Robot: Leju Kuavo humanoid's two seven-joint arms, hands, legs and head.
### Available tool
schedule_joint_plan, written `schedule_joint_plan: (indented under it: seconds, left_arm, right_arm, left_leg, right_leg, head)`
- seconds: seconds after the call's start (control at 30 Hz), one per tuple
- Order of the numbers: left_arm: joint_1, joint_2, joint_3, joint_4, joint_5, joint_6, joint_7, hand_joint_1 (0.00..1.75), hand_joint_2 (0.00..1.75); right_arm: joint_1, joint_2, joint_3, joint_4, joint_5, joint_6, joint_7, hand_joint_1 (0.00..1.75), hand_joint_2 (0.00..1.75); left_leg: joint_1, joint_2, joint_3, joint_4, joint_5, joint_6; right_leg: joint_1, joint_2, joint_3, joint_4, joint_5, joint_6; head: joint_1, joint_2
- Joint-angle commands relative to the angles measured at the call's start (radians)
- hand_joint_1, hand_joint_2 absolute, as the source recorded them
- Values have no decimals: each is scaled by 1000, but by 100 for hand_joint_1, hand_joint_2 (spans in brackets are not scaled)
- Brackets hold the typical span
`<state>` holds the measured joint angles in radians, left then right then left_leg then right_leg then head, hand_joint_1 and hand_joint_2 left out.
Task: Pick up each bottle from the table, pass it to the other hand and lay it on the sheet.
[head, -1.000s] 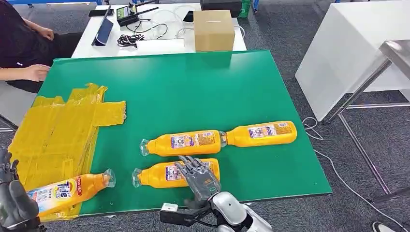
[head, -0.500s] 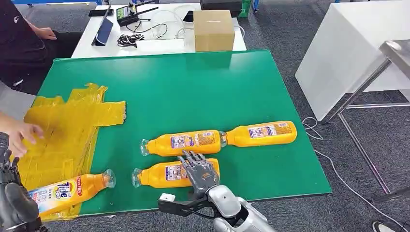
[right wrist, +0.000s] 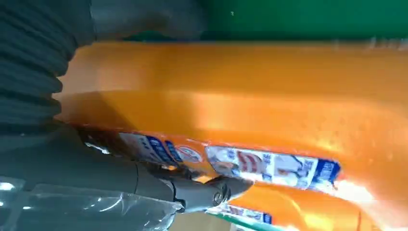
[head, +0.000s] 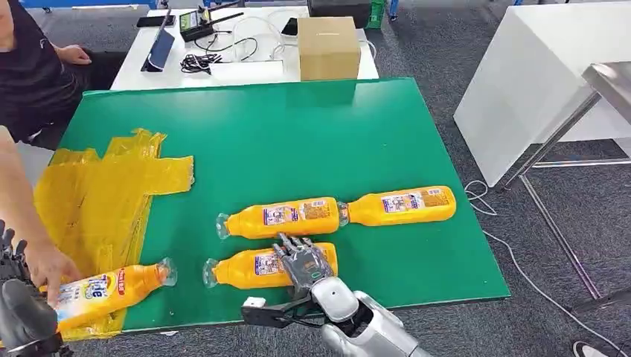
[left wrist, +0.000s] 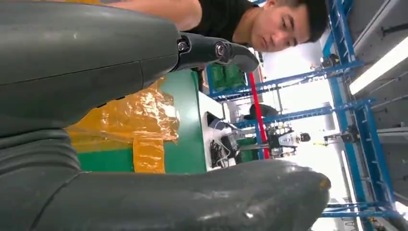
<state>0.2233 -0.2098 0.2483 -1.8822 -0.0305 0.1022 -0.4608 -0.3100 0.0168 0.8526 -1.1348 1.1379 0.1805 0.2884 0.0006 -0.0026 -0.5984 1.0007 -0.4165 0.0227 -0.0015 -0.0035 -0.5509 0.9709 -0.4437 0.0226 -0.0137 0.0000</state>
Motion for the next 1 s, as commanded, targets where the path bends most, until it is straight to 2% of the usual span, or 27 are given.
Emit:
schedule_joint_plan:
  seconds: [0.03,0.07,0.4,0.67,0.73,0.83,0.87,0.9,0.93,0.97,1.0]
  left_arm:
    - [-22,34,-8,48,20,0,-1,0,0]
    - [-22,34,-8,48,20,0,-1,0,0]
    - [-22,34,-8,48,20,0,-1,0,0]
    - [-42,55,-26,81,37,-2,3,0,0]
    - [-45,61,-39,93,57,-17,29,0,0]
    - [-43,69,-63,103,137,-67,124,0,0]
    - [-29,56,-65,87,230,-100,143,0,0]
    - [-1,45,-65,80,240,-96,156,0,0]
    - [21,33,-71,61,253,-109,171,0,175]
    - [41,25,-84,45,308,-150,177,0,175]
    - [67,19,-110,20,323,-174,187,0,175]
  right_arm:
    - [-40,-37,119,148,-54,81,-54,175,175]
    - [-40,-37,119,148,-54,81,-54,175,175]
    - [-40,-37,119,148,-54,81,-54,175,175]
    - [-55,-47,126,143,-153,74,-80,175,175]
    - [-42,-43,94,128,-210,34,-84,175,175]
    - [14,-12,-26,45,-366,-140,-146,175,175]
    - [67,1,-93,-80,-460,-271,-237,175,175]
    - [102,-4,-116,-168,-476,-319,-263,175,175]
    - [125,-14,-132,-241,-493,-354,-291,175,175]
    - [137,-19,-143,-303,-513,-374,-314,175,175]
    - [138,-20,-154,-373,-541,-388,-331,175,175]
  left_leg:
    - [1,-2,5,-2,0,-1]
    - [1,-1,7,-1,-2,-3]
    - [1,-2,12,-2,-3,-4]
    - [1,-2,12,-2,-3,-4]
    - [1,-3,12,-3,-2,-5]
    - [1,-2,12,-3,-3,-5]
    - [1,-3,12,-2,-3,-5]
    - [1,-2,11,-2,-3,-4]
    - [2,-2,11,-1,-4,-5]
    - [1,1,10,-1,-4,-4]
    - [1,1,8,0,-4,-4]
  right_leg:
    - [1,-2,4,-2,0,0]
    - [0,-1,-1,-2,0,0]
    - [1,0,3,-3,-2,-1]
    - [1,-1,3,-3,-2,-1]
    - [1,-2,4,-4,-1,-2]
    - [1,-2,4,-3,-2,-2]
    - [1,-2,4,-3,-2,-2]
    - [1,-1,3,-2,-2,-2]
    - [1,-1,3,-2,-2,-2]
    - [1,1,2,-1,-2,-2]
    - [0,2,9,0,-2,-1]
  head:
    - [0,0]
    - [0,0]
    - [0,0]
    - [0,0]
    - [0,0]
    - [0,0]
    - [0,0]
    - [0,0]
    - [0,0]
    - [0,0]
    - [0,0]
